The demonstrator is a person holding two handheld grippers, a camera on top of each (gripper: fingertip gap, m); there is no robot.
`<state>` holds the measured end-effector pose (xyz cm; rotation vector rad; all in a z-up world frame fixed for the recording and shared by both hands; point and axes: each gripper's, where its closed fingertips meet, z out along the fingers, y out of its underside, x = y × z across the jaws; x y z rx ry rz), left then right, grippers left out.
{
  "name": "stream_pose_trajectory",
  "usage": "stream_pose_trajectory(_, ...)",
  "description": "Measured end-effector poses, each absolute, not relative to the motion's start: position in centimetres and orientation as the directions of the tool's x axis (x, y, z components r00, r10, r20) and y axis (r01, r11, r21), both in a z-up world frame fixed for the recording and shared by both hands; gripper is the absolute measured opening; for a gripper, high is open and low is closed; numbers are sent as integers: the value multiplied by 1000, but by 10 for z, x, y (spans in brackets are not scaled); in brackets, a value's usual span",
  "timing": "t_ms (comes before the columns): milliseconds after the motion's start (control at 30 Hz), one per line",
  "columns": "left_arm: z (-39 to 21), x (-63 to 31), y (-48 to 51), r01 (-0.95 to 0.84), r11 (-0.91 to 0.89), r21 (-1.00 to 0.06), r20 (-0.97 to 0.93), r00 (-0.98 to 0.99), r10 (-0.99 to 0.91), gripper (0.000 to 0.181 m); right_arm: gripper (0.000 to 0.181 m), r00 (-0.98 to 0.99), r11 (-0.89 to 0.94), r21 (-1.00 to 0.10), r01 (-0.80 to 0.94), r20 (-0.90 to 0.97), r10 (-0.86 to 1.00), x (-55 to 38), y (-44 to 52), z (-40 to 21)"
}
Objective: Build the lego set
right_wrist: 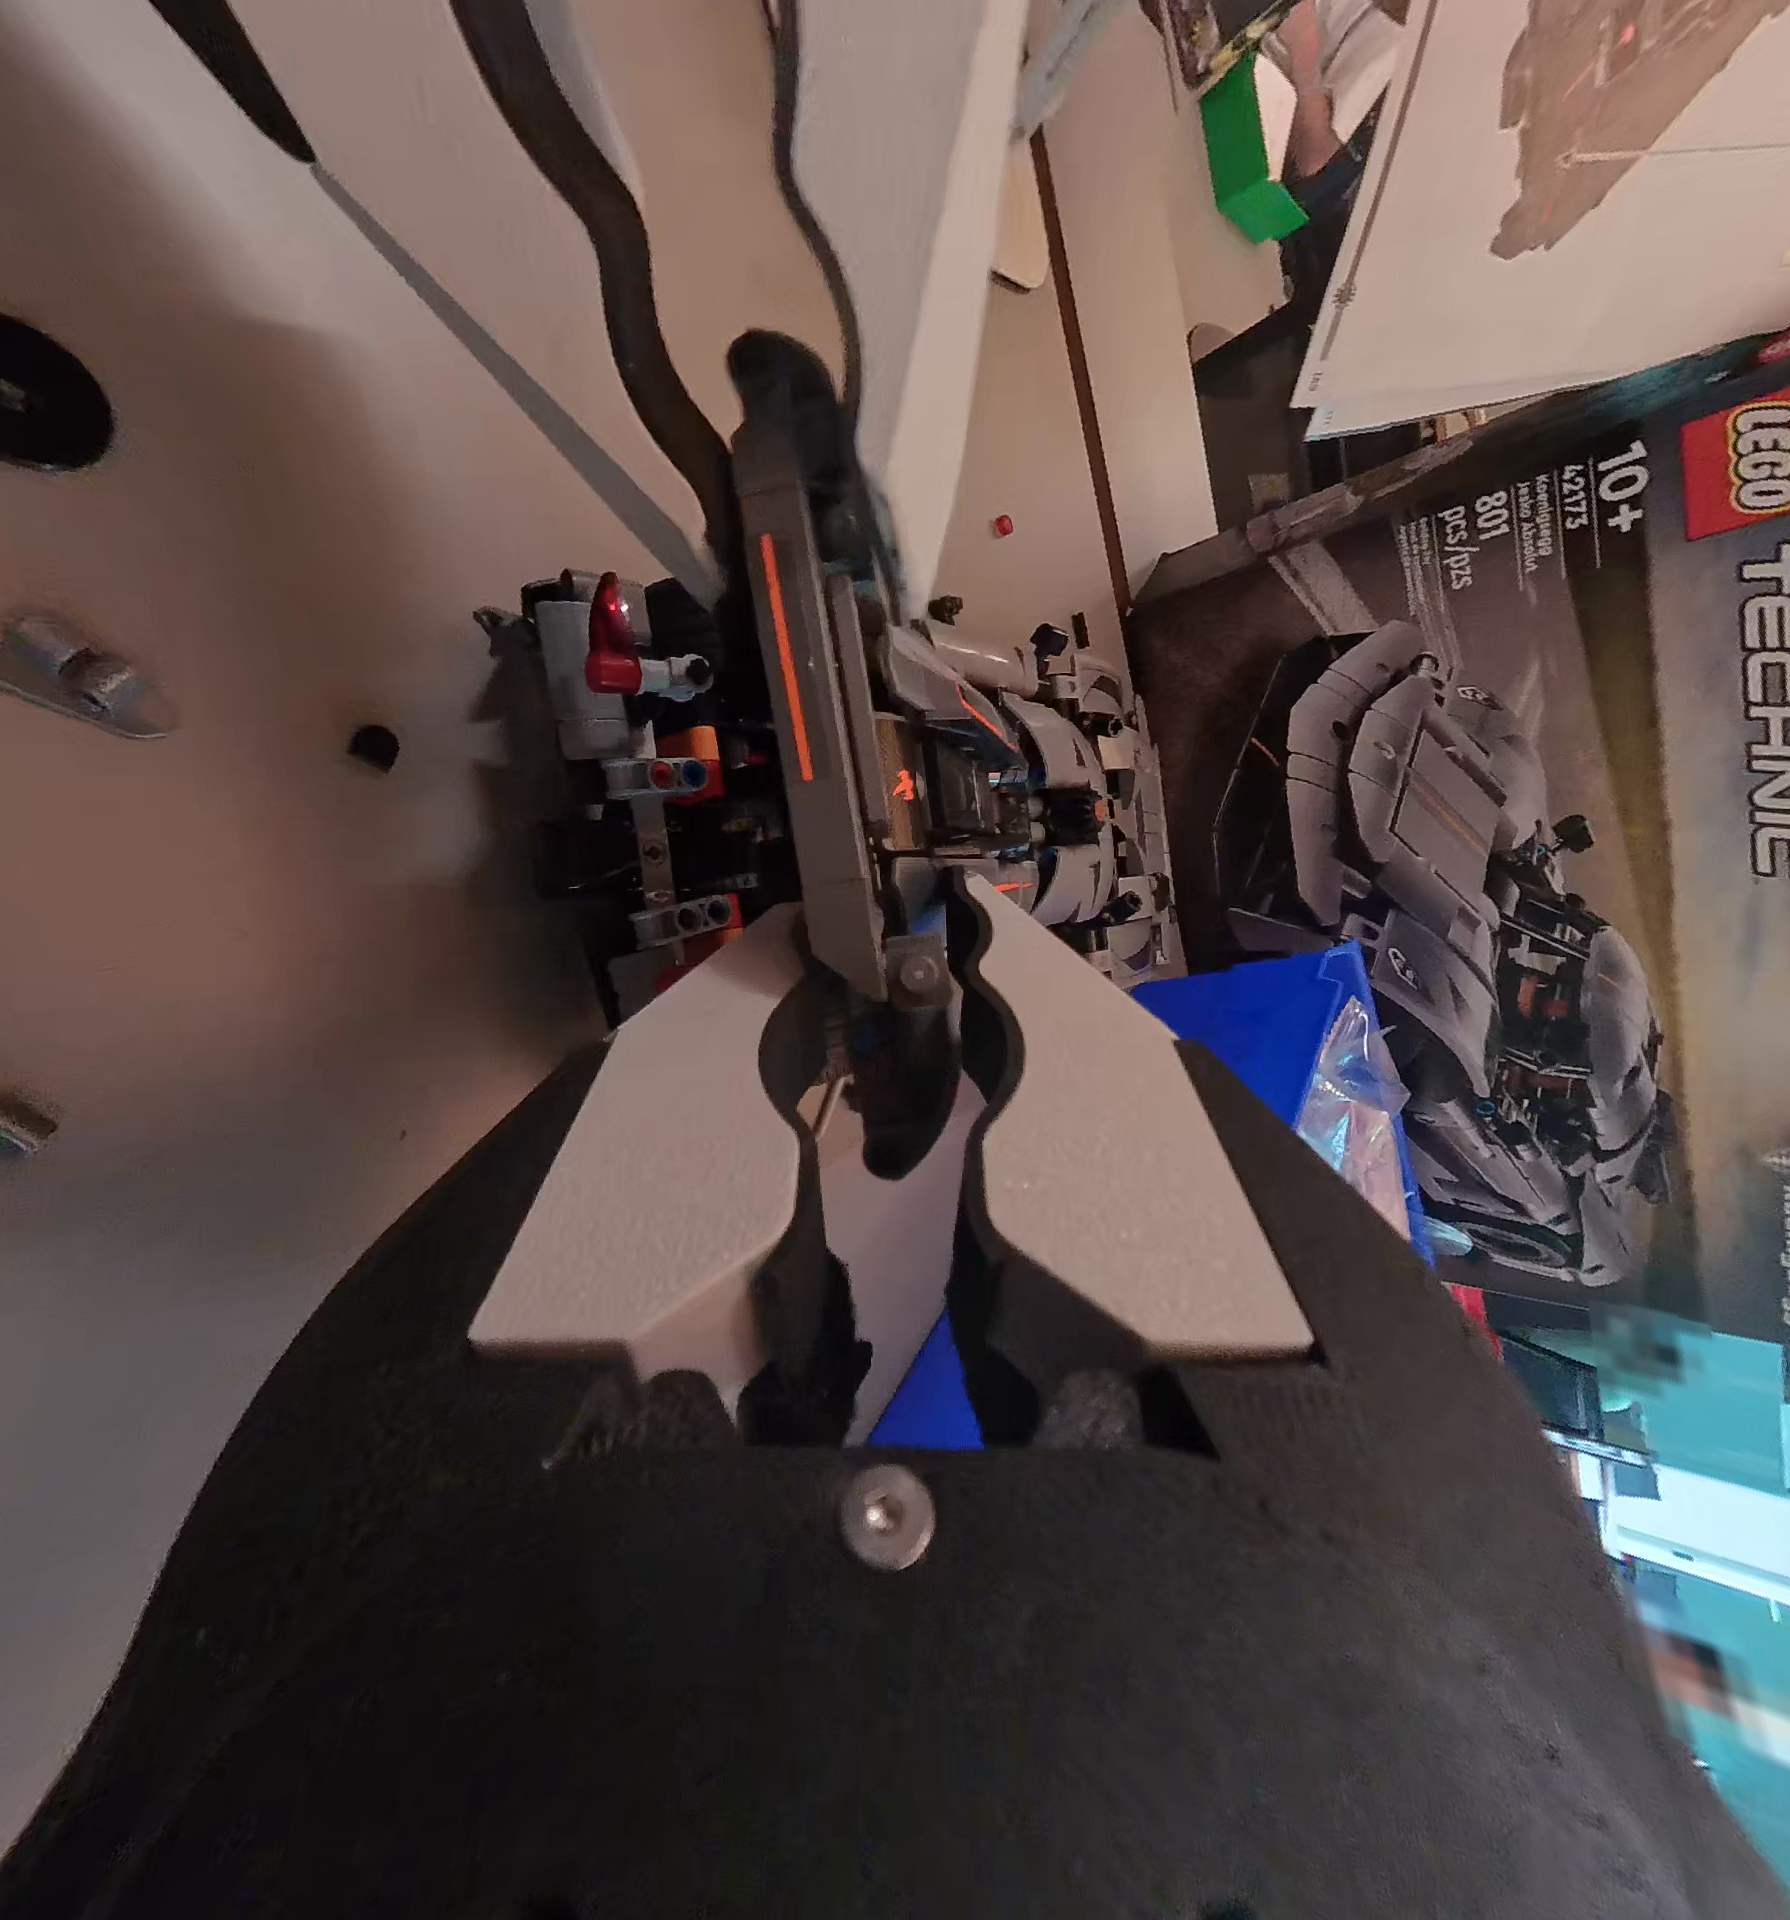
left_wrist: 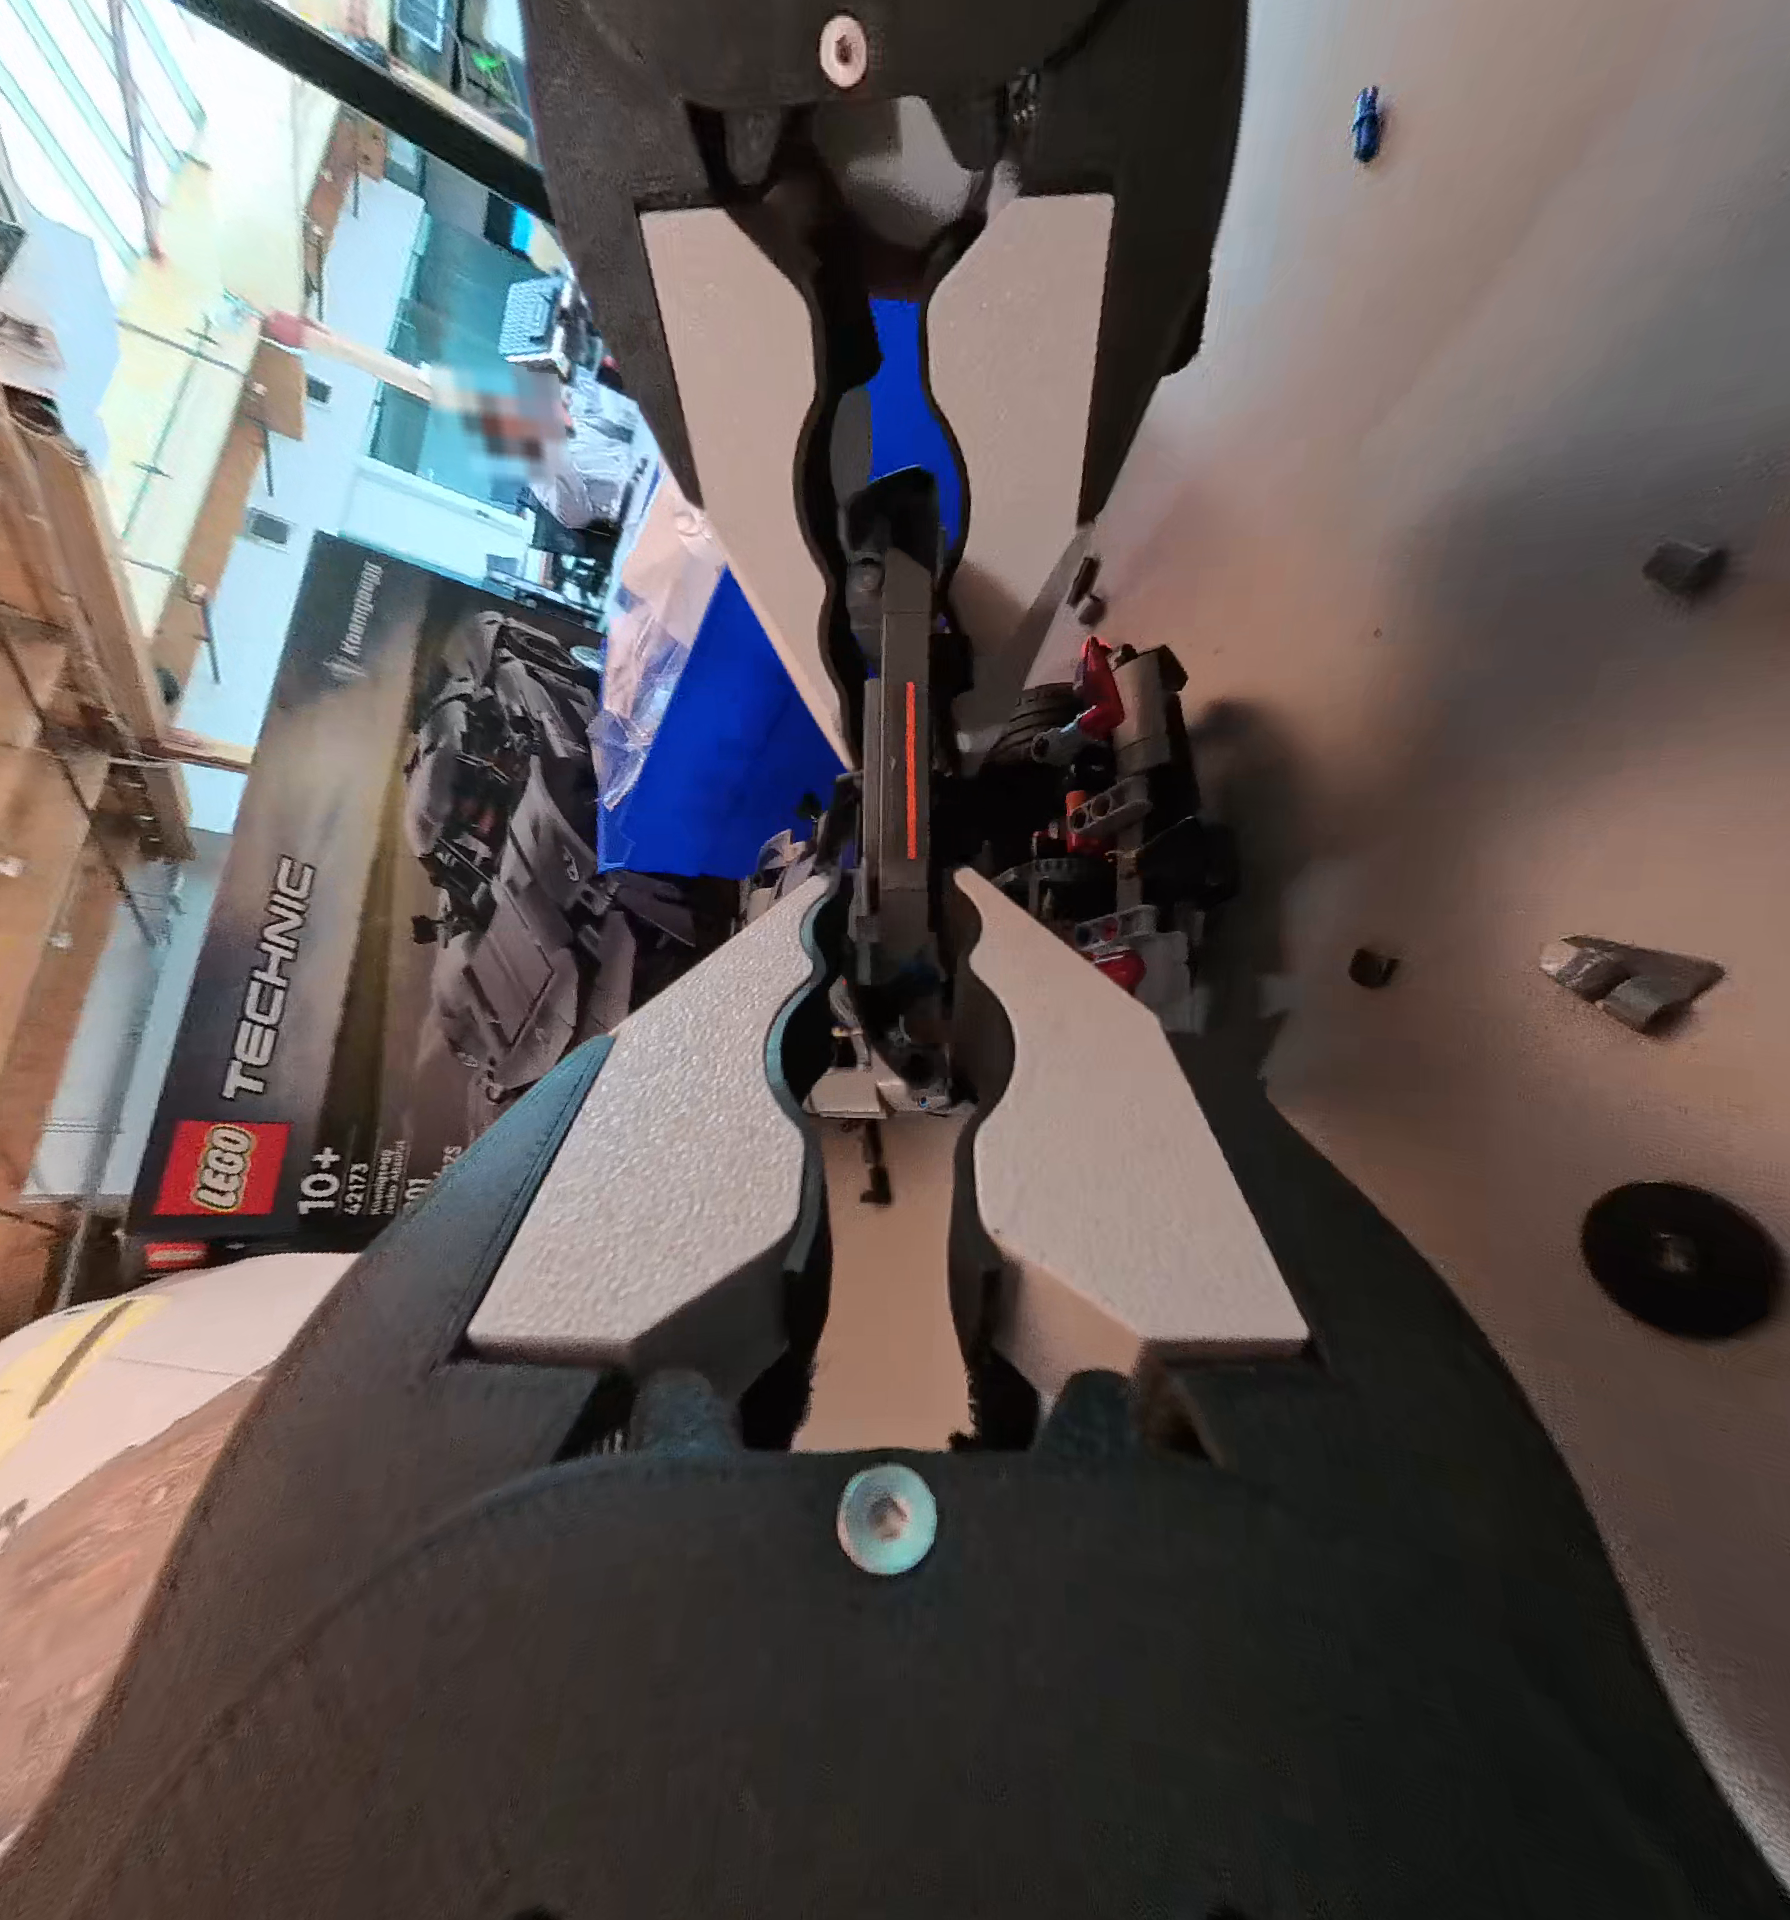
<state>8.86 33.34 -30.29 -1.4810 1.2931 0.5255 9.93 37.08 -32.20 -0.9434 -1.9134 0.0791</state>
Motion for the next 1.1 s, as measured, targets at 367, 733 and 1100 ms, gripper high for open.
stream_pose_trajectory(367, -307, 98, 323, -902, 164, -399, -850, 296, -436, 8, 45, -77, 362, -491, 792, 508, 858, 142, 376, -336)
stream_pose_trajectory(733, -307, 112, 308, -936, 232, -264, -918, 170, -358, 7, 56, 231, -665, -642, 381, -631, 741, 149, 334, -286)
stream_pose_trajectory(1100, -316, 108, 310, -955, 217, -200, -933, 118, -340, 8, 58, 167, -816, -456, 355, -828, 535, 147, 347, -306)
